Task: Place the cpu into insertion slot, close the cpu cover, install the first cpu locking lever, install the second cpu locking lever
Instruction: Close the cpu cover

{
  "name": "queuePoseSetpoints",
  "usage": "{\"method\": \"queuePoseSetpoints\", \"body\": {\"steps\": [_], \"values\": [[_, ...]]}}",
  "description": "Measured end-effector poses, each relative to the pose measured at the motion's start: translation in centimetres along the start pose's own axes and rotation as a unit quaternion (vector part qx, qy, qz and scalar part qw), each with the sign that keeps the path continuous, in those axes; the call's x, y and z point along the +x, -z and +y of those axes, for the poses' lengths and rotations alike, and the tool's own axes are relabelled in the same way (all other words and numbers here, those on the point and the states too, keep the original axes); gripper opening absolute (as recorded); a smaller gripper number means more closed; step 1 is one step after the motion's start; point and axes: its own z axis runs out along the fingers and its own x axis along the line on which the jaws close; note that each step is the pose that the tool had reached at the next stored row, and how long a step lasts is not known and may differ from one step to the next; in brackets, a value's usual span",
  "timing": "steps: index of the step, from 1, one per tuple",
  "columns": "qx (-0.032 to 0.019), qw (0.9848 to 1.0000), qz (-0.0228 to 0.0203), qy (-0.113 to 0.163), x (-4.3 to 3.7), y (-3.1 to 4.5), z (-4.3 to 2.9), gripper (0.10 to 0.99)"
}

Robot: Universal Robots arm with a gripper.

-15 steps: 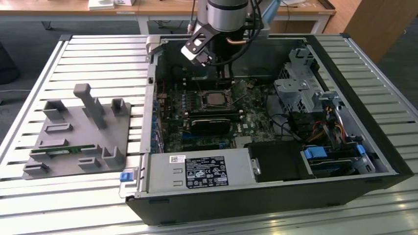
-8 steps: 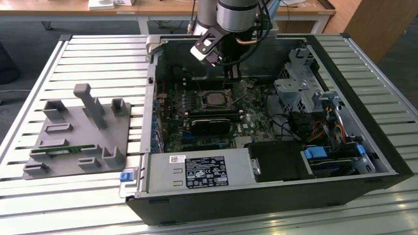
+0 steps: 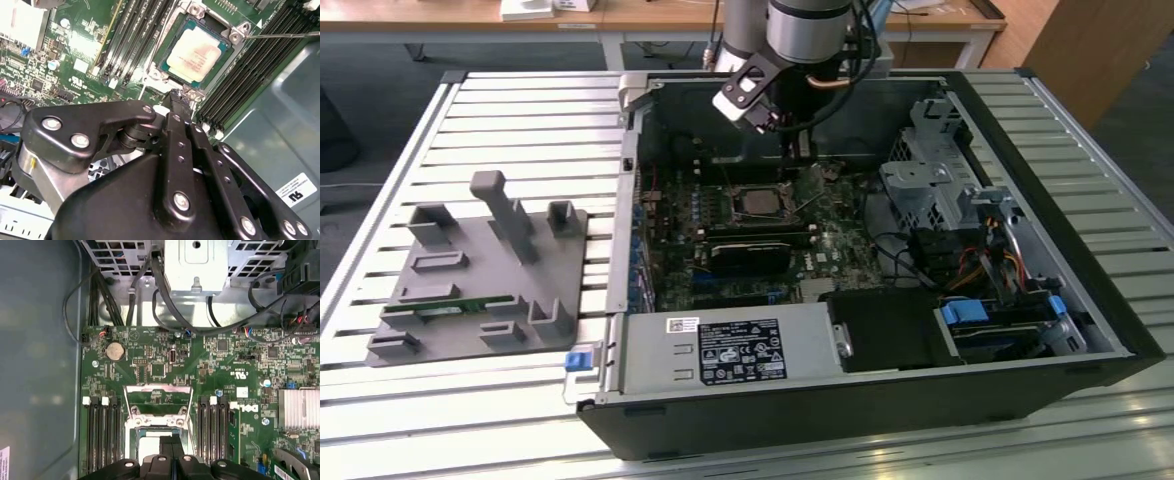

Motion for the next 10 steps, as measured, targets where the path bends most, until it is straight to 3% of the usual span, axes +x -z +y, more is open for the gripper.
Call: {"method": "queuePoseSetpoints", "body": {"steps": [6,10], "values": [[0.0001,1.0,0.0002,0.0,0.07,-0.02,0.88,0.106],[0.0,1.0,0.0003,0.001,0.13,-0.02,1.07,0.106]]}}
